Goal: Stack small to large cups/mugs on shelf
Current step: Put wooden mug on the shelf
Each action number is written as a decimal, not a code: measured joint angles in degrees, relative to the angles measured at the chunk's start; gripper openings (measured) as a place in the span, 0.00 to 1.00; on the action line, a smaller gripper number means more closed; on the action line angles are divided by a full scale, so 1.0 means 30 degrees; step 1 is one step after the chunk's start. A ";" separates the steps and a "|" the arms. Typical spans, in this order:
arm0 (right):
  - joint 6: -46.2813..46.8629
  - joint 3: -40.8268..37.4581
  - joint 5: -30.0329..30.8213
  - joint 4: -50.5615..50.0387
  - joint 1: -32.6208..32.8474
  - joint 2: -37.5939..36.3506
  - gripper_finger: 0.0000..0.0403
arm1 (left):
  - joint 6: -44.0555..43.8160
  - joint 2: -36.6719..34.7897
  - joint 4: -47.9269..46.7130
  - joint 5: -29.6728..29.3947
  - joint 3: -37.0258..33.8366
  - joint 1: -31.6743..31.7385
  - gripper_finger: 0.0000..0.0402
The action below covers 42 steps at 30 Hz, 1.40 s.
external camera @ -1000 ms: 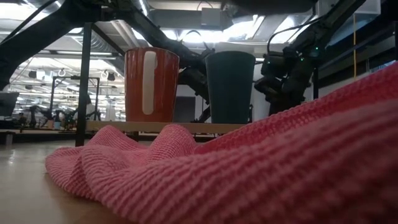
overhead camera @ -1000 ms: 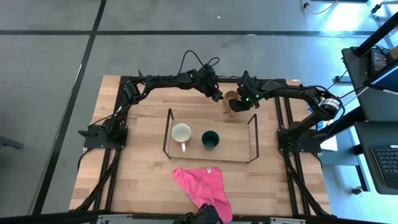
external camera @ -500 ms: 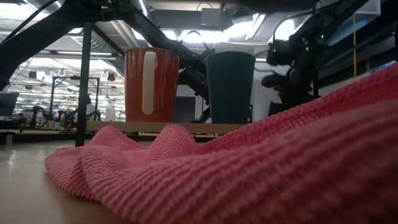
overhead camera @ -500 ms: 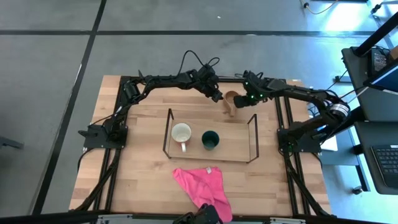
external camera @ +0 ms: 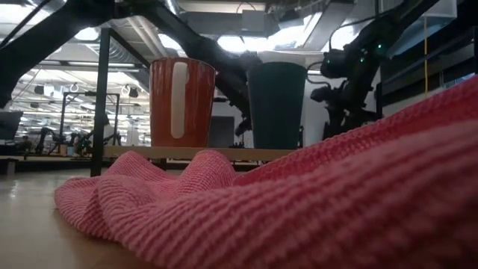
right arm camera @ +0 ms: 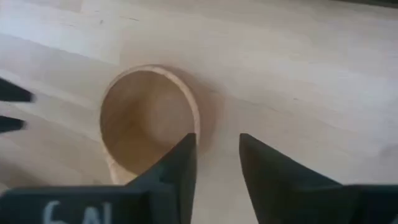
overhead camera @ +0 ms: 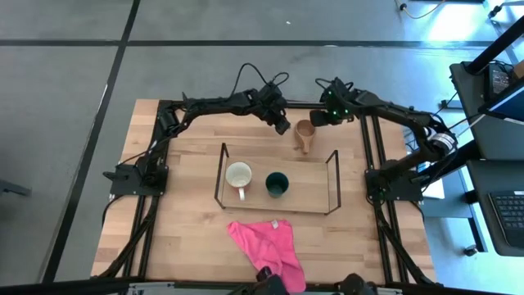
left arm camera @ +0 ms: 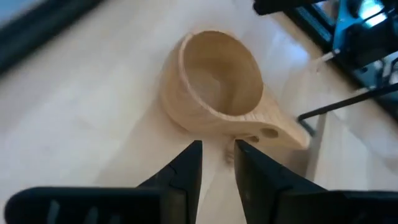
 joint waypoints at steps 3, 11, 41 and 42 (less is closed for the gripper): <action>-0.0084 0.0000 -0.0423 0.0462 -0.0057 0.0484 0.34 | 0.1164 -0.0958 -0.0652 -0.1174 0.0000 -0.0105 0.21; -0.0520 0.0000 -0.0650 0.1098 0.0098 0.1968 0.36 | 0.1617 -0.2955 -0.1194 -0.1700 0.0007 -0.0134 0.21; -0.4508 -0.0015 -0.1186 0.2474 0.0332 0.3961 0.20 | 0.2102 -0.3741 -0.2399 -0.1715 0.0015 -0.0572 0.21; -0.4546 -0.0015 -0.1174 0.2488 0.0331 0.3950 0.18 | 0.2105 -0.3741 -0.2399 -0.1711 0.0015 -0.0572 0.21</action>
